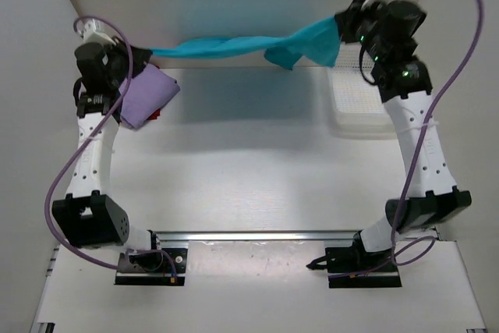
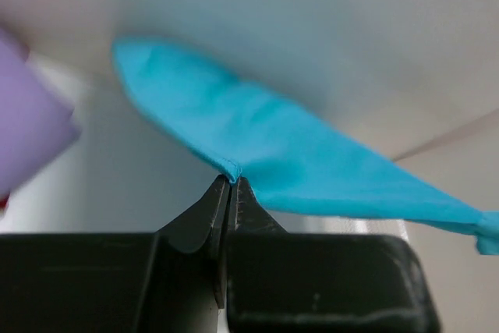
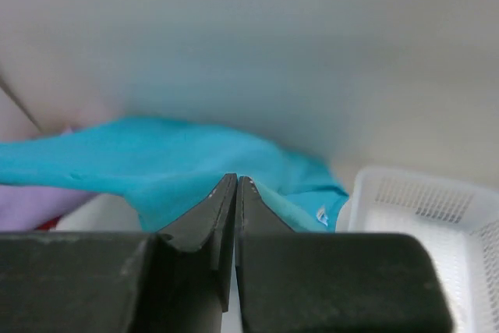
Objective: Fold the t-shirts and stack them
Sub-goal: Flatten out the tshirt
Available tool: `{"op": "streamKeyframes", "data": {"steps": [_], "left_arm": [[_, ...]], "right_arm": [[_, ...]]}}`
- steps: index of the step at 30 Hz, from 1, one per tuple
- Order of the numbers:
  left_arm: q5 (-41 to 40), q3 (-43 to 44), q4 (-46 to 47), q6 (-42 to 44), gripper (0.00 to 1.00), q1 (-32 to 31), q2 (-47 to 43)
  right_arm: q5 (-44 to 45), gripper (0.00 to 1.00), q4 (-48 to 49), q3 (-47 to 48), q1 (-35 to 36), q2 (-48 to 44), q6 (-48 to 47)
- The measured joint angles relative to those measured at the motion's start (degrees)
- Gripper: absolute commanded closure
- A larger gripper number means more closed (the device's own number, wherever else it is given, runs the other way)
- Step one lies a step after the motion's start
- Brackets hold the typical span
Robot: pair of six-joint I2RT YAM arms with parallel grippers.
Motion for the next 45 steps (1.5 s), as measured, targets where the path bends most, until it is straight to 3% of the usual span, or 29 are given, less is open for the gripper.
{"op": "streamKeyframes", "data": {"steps": [6,12,17,21,26,30,33,37,45], "left_arm": [[-2.05,-27.28,5.6,0.37,1.0,-0.39,-11.34],[-2.14,-52.98,10.8,-0.83,1.0,0.33,-17.38],[-2.23,-65.51,11.82,-1.81,1.0,0.9,-18.62],[-1.44,-71.12,12.22,-2.16,1.0,1.81,-21.62],[-0.2,-74.51,7.06,-0.07,1.0,4.28,-30.84],[1.25,-74.12,0.09,3.37,1.0,5.81,-39.1],[1.4,-72.83,-3.69,4.07,1.0,3.37,-41.72],[2.23,-71.73,-4.61,3.93,1.0,4.76,-41.13],[4.57,-69.48,3.13,-4.09,1.0,5.49,-28.85]], "right_arm": [[2.58,1.0,4.11,-39.43,3.28,-13.84,1.81],[2.43,1.0,7.48,-69.29,3.93,-23.15,7.13],[0.76,1.0,5.38,-87.82,3.69,-31.45,12.5],[-2.14,0.99,3.45,-93.18,3.87,-37.62,16.65],[-7.37,1.0,-1.27,-98.03,2.97,-51.6,21.75],[-8.55,1.0,-7.93,-97.7,7.5,-61.59,26.27],[-7.04,1.0,-12.61,-95.95,10.38,-64.74,28.3],[-6.23,1.0,-13.73,-94.75,9.31,-62.25,28.2],[-7.63,1.0,-3.78,-88.98,-4.59,-41.29,21.99]]}}
